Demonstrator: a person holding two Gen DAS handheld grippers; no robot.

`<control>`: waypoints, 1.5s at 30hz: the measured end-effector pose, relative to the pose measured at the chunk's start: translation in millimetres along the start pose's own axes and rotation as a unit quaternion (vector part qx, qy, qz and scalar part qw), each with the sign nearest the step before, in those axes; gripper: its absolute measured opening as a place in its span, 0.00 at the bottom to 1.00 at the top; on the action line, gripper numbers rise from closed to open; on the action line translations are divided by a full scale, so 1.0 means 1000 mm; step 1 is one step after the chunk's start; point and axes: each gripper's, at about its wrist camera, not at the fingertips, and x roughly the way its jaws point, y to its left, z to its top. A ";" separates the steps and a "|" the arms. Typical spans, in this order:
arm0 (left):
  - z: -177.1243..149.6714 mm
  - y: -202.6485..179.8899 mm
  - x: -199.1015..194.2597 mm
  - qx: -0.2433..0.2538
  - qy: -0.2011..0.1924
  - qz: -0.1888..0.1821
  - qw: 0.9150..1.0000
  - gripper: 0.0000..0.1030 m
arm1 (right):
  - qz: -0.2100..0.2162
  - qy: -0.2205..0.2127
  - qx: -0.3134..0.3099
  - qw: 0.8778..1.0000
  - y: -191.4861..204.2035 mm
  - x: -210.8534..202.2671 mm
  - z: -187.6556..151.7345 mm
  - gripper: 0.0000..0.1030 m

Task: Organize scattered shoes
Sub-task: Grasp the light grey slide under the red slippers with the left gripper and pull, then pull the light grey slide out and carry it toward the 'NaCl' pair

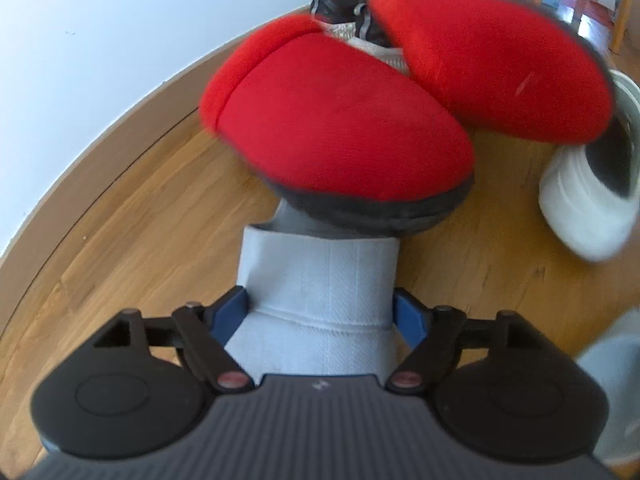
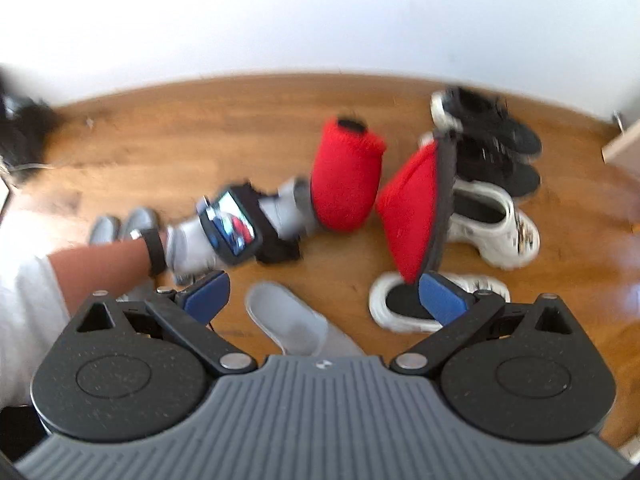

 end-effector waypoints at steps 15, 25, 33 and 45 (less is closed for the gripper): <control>0.013 0.008 -0.029 -0.095 -0.034 0.000 0.995 0.76 | 0.005 0.055 0.090 0.994 -0.050 0.010 -0.014 0.99; 0.039 0.027 -0.018 -0.148 -0.006 0.073 0.986 0.76 | -0.008 0.078 0.117 0.990 -0.069 0.024 -0.021 0.99; 0.077 -0.012 -0.008 -0.081 -0.045 0.005 0.996 0.34 | 0.009 0.093 0.105 0.990 -0.054 0.032 -0.024 0.99; 0.029 0.003 -0.001 -0.028 -0.018 0.053 0.998 0.90 | 0.036 0.111 0.091 0.989 -0.036 0.040 -0.025 0.99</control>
